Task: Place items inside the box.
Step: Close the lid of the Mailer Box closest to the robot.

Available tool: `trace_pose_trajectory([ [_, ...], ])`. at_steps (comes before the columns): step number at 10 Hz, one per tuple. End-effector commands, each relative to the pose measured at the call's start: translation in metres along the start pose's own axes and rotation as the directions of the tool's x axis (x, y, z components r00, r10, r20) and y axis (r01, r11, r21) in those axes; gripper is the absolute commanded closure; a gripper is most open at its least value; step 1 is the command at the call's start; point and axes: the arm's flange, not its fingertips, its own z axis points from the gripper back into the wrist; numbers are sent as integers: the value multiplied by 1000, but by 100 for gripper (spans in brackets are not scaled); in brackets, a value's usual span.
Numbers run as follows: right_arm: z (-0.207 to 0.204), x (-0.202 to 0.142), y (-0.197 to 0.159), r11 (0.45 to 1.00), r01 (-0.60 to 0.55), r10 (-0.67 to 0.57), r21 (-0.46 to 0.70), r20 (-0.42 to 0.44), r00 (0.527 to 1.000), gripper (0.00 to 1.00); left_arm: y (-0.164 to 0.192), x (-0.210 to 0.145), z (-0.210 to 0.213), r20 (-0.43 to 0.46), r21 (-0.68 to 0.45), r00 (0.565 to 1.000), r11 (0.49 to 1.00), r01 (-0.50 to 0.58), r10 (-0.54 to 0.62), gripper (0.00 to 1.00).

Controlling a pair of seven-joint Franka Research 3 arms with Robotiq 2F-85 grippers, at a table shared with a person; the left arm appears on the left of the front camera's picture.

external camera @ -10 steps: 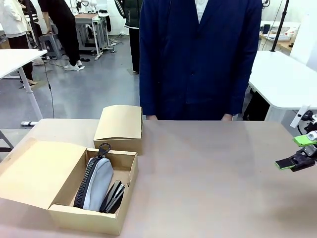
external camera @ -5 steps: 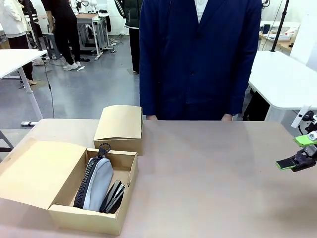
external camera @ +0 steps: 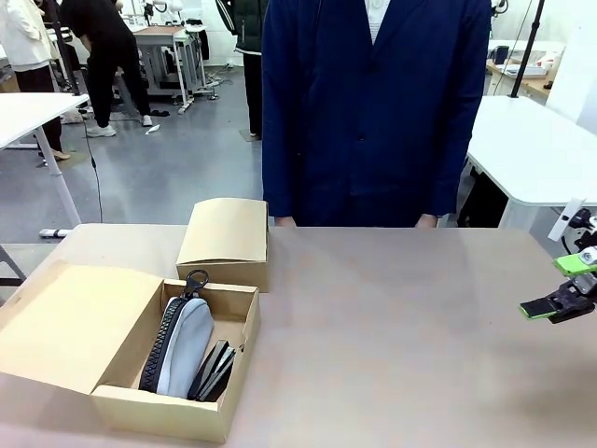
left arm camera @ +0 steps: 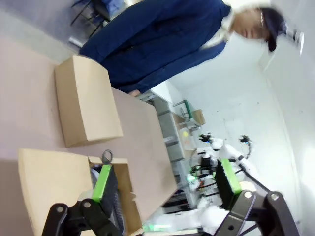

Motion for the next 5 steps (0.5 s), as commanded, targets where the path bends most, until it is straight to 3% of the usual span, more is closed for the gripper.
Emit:
trace_pose_trajectory([
  [1, 4, -2, 2, 1000, -12, 12, 7, -7, 1000, 0, -1, -10, -32, 99, 151, 699, 705, 693, -708, 0],
  [3, 4, -2, 2, 1000, -12, 12, 7, -7, 1000, 0, 9, -30, -58, -71, 14, 538, 538, 843, -840, 0],
  [4, 4, -2, 2, 1000, -12, 12, 7, -7, 1000, 0, 19, -43, -63, -199, -67, 498, 519, 852, -844, 0],
  [5, 4, -2, 2, 1000, -12, 12, 7, -7, 1000, 0, 24, -53, -61, -241, -124, 444, 481, 868, -863, 0],
])
